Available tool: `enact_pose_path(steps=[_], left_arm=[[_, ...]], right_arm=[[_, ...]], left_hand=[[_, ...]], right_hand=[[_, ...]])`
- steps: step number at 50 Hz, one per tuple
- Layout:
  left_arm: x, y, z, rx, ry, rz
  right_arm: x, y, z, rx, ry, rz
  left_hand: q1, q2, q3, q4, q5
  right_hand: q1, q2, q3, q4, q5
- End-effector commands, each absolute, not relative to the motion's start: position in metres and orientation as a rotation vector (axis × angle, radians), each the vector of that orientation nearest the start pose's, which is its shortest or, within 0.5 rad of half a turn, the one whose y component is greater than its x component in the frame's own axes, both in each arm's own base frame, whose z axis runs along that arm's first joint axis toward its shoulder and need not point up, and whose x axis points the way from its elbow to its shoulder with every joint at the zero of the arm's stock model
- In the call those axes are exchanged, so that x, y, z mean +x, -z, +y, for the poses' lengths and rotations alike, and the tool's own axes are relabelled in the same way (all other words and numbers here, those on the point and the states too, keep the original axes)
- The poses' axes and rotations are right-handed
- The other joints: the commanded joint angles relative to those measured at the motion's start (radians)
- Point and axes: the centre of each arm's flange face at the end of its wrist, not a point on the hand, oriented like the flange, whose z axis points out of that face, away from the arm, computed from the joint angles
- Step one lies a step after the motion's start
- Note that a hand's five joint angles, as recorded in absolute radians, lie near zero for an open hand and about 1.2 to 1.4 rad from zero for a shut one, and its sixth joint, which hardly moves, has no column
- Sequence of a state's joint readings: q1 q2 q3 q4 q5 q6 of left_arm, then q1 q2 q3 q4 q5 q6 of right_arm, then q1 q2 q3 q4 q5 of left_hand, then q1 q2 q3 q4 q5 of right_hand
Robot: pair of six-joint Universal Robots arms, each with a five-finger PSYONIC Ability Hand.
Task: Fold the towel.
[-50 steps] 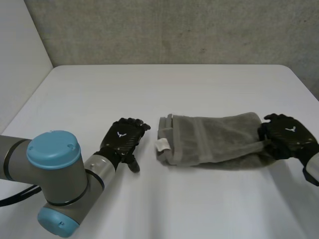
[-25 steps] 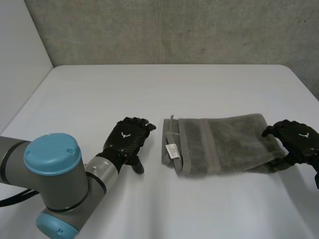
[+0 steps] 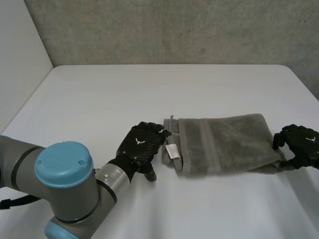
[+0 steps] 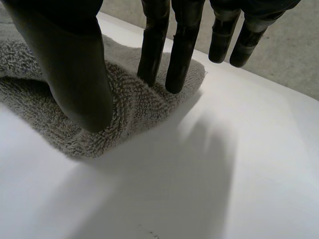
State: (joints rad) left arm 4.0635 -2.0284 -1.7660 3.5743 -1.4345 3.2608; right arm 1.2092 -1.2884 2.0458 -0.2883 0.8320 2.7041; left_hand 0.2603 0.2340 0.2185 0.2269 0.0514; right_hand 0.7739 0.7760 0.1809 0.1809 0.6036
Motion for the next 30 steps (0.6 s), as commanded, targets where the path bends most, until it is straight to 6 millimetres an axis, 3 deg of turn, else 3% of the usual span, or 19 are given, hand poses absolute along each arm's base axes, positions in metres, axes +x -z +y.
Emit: enact_pose_path(steps=[1, 2, 10, 12, 14, 15, 17, 18, 20, 21, 23, 24, 26, 30], left_arm=[[-0.322, -0.137, -0.192, 1.195, 2.144, 2.583], [-0.321, -0.137, -0.193, 1.190, 2.143, 2.583], [-0.314, -0.142, -0.204, 1.120, 2.161, 2.570], [-0.311, -0.145, -0.208, 1.094, 2.170, 2.563], [-0.307, -0.148, -0.214, 1.059, 2.180, 2.554], [-0.303, -0.151, -0.220, 1.026, 2.191, 2.547], [-0.299, -0.153, -0.226, 0.985, 2.193, 2.540], [-0.295, -0.154, -0.230, 0.950, 2.191, 2.533], [-0.292, -0.154, -0.234, 0.916, 2.188, 2.528], [-0.289, -0.154, -0.237, 0.888, 2.182, 2.523], [-0.286, -0.154, -0.240, 0.863, 2.176, 2.522], [-0.282, -0.154, -0.243, 0.841, 2.170, 2.522], [-0.281, -0.153, -0.244, 0.830, 2.166, 2.522], [-0.279, -0.153, -0.244, 0.820, 2.159, 2.523]], right_arm=[[0.093, -0.134, -0.300, -0.650, 1.701, 2.330], [0.092, -0.135, -0.302, -0.653, 1.711, 2.326], [0.089, -0.156, -0.319, -0.730, 1.823, 2.284], [0.096, -0.164, -0.320, -0.760, 1.837, 2.249], [0.136, -0.188, -0.312, -0.912, 1.863, 2.098], [0.136, -0.188, -0.312, -0.913, 1.863, 2.097], [0.175, -0.211, -0.300, -1.046, 1.895, 1.940], [0.175, -0.211, -0.300, -1.047, 1.896, 1.939], [0.211, -0.226, -0.289, -1.142, 1.906, 1.810], [0.211, -0.226, -0.289, -1.142, 1.906, 1.809], [0.250, -0.229, -0.273, -1.215, 1.879, 1.714], [0.250, -0.229, -0.273, -1.216, 1.879, 1.713], [0.284, -0.221, -0.257, -1.273, 1.809, 1.659], [0.307, -0.210, -0.241, -1.323, 1.733, 1.637]], left_hand=[[-0.073, -0.047, -0.044, -0.052, -0.039], [-0.073, -0.047, -0.044, -0.052, -0.039], [-0.076, -0.050, -0.044, -0.052, -0.042], [-0.076, -0.050, -0.044, -0.052, -0.042], [-0.079, -0.053, -0.044, -0.052, -0.045], [-0.079, -0.053, -0.044, -0.052, -0.045], [-0.079, -0.053, -0.044, -0.052, -0.045], [-0.079, -0.053, -0.044, -0.052, -0.045], [-0.079, -0.053, -0.044, -0.052, -0.045], [-0.082, -0.056, -0.044, -0.052, -0.048], [-0.082, -0.056, -0.044, -0.052, -0.048], [-0.082, -0.056, -0.044, -0.052, -0.048], [-0.082, -0.056, -0.044, -0.052, -0.048], [-0.082, -0.056, -0.044, -0.052, -0.048]], right_hand=[[0.415, 0.413, -0.006, -0.006, 0.411], [0.616, 0.613, -0.006, -0.006, 0.611], [0.622, 0.620, -0.006, -0.006, 0.618], [0.622, 0.620, -0.006, -0.006, 0.618], [0.622, 0.620, -0.006, -0.006, 0.618], [0.622, 0.620, -0.006, -0.006, 0.618], [0.622, 0.620, -0.006, -0.006, 0.618], [0.622, 0.620, -0.006, -0.006, 0.618], [0.622, 0.620, -0.006, -0.006, 0.618], [0.622, 0.620, -0.006, -0.006, 0.618], [0.622, 0.620, -0.006, -0.006, 0.618], [0.622, 0.620, -0.006, -0.006, 0.618], [0.622, 0.620, -0.006, -0.006, 0.618], [0.622, 0.620, -0.006, -0.006, 0.618]])
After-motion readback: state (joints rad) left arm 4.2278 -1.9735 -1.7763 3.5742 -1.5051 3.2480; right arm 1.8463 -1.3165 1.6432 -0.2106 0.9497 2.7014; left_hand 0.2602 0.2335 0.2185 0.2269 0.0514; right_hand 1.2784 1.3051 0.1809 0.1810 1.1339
